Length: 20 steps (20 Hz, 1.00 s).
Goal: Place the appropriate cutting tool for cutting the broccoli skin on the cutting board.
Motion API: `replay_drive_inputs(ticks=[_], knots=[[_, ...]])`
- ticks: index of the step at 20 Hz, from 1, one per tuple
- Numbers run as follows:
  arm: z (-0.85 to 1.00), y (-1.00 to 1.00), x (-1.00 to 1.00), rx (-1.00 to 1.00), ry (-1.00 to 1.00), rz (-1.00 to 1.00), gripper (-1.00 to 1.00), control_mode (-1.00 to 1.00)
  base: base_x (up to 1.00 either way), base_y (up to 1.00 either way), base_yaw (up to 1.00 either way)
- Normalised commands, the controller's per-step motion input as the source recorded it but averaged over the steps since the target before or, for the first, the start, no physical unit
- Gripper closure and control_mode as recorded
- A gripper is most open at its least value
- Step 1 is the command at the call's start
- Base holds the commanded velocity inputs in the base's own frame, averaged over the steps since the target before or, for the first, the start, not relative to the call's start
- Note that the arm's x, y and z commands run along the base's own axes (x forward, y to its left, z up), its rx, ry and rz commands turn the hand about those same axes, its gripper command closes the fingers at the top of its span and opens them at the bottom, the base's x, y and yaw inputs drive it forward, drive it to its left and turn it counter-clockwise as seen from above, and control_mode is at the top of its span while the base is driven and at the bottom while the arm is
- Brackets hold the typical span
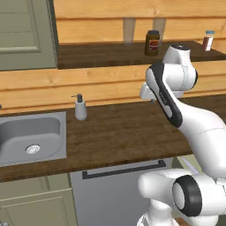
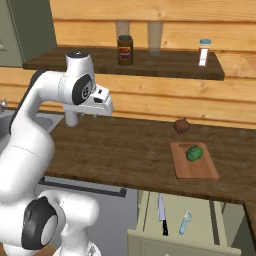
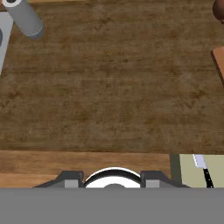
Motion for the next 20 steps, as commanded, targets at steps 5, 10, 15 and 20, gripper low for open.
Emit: replay_drive_inputs(ticks=[5,10,15,20], knots=[[-0.01,-0.23,-0.42,0.00,-0.03,0.00,-1.00,-1.00,0.00,0.00,0.00],[-0.38,-1.00,-0.56,0.01,-0.07,0.00,-1.00,-1.00,0.00,0.00,0.00],[-0.45,-1.00,-0.46,0.00,0.02,0.00,-1.00,-1.00,0.00,0.00,0.00],[-0.55,-1.00,-0.44,0.00,0.09,0.00,-1.00,-1.00,0.00,0.00,0.00]])
